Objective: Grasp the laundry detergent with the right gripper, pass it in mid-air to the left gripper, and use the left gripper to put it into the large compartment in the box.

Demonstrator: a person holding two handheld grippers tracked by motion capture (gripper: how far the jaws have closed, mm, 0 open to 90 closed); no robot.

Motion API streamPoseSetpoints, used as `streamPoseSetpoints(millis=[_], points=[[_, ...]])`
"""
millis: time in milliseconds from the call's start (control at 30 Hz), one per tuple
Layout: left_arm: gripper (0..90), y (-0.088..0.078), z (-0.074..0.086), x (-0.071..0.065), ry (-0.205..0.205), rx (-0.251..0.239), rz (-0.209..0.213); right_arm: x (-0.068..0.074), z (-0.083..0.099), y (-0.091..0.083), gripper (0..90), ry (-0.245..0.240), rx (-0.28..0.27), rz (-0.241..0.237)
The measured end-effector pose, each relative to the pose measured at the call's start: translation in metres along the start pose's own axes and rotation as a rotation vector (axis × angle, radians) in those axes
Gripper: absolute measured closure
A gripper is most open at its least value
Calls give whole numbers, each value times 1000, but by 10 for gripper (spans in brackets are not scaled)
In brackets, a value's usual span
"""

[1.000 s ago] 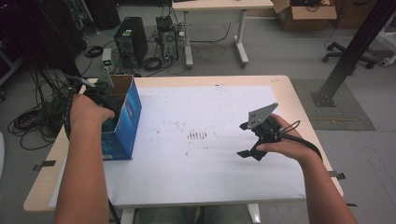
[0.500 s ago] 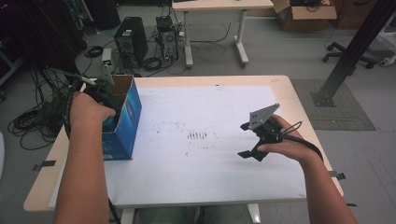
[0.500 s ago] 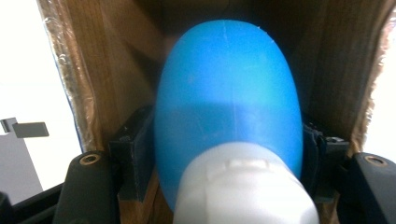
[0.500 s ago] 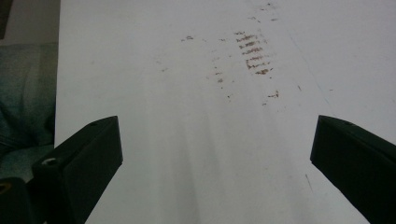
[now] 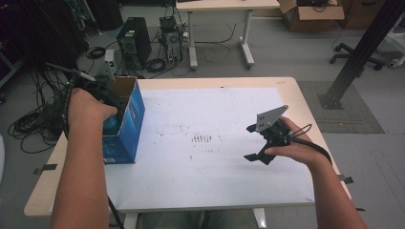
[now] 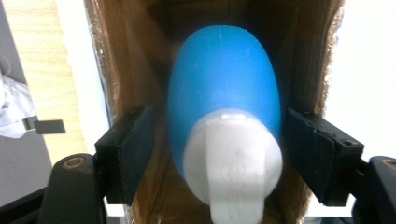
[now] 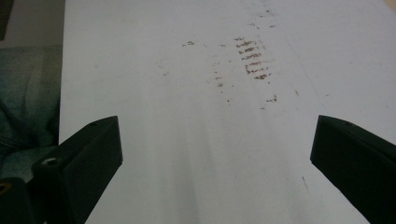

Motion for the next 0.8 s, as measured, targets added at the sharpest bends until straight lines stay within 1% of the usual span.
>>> streamPoseSetpoints(millis=[67,300,367,400,533,633,667,700,733,800], points=[[238,-3,1,-1,-1,-2,-1,0,-1,-1,23,-4,-1,2],[190,-15,3,-4,16,-21,-15,2,-2,-7,23,-8,-8,8],[172,-20,5,-4,20,-29,-12,2,-2,-9,23,-10,-9,10],[168,-23,5,-5,19,-40,-10,2,-2,-10,23,-12,-11,10],[131,-33,9,-6,14,-45,5,3,-3,-13,23,-13,-16,15],[103,-41,12,-8,33,-57,2,4,-4,-15,23,-15,-23,20],[94,-44,13,-10,32,-58,1,5,-4,-16,23,-16,-28,20],[80,-46,14,-11,46,-59,-5,5,-4,-17,23,-15,-34,21],[63,-49,15,-13,49,-60,-9,5,-4,-17,23,-18,-37,21],[33,-54,17,-18,68,-65,-7,6,-5,-18,23,-20,-40,24]])
Point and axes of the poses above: each handheld gripper's, and its own axes: y roughly forward along the jaws, z roughly out of its underside, x roughly to its left, the point moved 1 cm from there along y, roughly forward along the jaws, and after that the axes turned 1 degree about -x, right-handed, at the moved point
